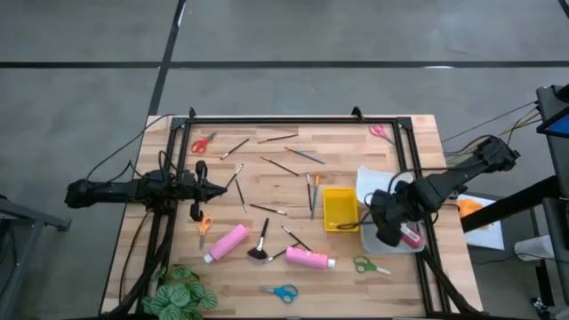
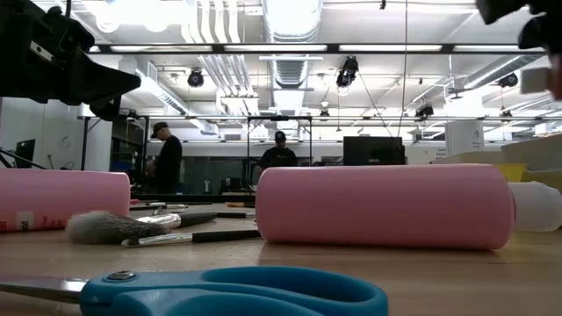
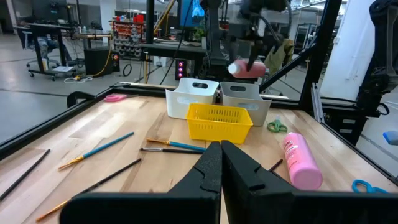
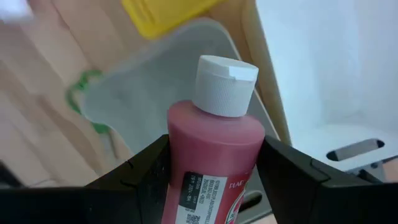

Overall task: Pick & Place Paint Supplies
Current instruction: Put the red paint bottle into the gray bin

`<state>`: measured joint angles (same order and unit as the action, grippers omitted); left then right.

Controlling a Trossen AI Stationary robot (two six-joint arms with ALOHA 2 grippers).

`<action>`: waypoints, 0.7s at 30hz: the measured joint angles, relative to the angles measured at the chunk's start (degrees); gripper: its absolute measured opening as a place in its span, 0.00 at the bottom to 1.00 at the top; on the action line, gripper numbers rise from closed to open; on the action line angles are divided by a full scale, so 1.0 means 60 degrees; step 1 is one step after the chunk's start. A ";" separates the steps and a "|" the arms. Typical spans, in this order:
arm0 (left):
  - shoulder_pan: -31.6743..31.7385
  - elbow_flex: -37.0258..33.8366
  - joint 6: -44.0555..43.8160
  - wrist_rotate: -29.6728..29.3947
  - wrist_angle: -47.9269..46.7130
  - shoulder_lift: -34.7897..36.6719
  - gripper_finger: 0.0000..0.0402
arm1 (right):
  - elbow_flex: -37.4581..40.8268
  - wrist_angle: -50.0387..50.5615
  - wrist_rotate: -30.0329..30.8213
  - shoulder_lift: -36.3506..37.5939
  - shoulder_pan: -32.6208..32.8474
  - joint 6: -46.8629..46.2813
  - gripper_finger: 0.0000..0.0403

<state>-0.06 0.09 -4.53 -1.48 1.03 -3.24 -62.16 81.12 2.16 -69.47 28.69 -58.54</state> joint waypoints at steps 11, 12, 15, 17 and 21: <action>-0.0003 0.0000 0.0001 0.0000 -0.0001 0.0000 0.01 | 0.1594 -0.1067 0.0141 0.0000 0.0596 -0.0010 0.52; 0.0001 0.0002 0.0000 0.0000 -0.0001 0.0002 0.01 | 0.1689 -0.1124 0.0147 0.0000 0.0593 -0.0007 0.52; -0.0002 0.0002 0.0001 0.0000 0.0001 -0.0001 0.01 | 0.1954 -0.1426 0.0144 0.0000 0.0593 -0.0002 0.52; -0.0001 0.0002 0.0001 0.0000 -0.0001 -0.0001 0.01 | 0.2137 -0.2018 0.0144 0.0000 0.0593 0.0120 0.52; -0.0002 -0.0001 0.0003 0.0000 0.0002 0.0000 0.01 | 0.2519 -0.3161 0.0147 0.0000 0.0593 0.0696 0.52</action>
<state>-0.07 0.08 -4.52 -1.48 1.04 -3.24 -47.04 62.15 3.04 -69.47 32.25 -54.37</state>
